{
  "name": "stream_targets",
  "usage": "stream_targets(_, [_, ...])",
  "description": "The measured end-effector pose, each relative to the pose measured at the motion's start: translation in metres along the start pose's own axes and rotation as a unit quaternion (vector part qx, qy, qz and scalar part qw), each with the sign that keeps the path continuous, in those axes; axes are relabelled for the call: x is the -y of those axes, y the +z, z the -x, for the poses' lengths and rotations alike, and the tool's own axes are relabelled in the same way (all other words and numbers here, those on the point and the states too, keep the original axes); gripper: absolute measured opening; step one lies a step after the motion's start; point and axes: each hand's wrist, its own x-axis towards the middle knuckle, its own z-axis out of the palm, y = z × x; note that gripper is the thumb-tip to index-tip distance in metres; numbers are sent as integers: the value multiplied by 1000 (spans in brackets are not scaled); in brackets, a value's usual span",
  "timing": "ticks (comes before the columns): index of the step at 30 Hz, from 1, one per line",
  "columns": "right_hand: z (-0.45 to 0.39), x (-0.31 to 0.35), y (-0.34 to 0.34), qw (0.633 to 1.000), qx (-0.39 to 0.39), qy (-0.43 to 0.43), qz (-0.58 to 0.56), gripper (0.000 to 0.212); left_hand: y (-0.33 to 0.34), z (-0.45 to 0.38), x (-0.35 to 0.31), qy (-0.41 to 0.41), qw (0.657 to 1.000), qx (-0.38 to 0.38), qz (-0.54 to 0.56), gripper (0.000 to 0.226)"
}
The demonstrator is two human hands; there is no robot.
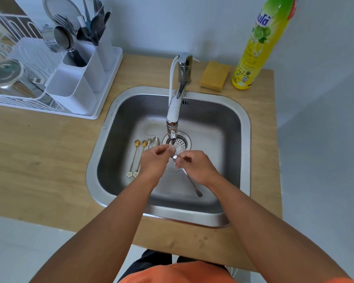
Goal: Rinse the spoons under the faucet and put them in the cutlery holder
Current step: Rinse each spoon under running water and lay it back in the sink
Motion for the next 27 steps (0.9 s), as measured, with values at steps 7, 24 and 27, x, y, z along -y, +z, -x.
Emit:
stream_targets(7, [3, -2, 1, 993, -38, -40, 108, 17, 8, 3, -10, -17, 1000, -19, 0, 22])
stream_targets(24, [4, -8, 8, 990, -65, -12, 127, 22, -15, 2, 1, -120, 988, 84, 48, 25])
stream_targets(27, [6, -11, 11, 985, -63, -24, 160, 23, -11, 6, 1, -95, 993, 57, 30, 30])
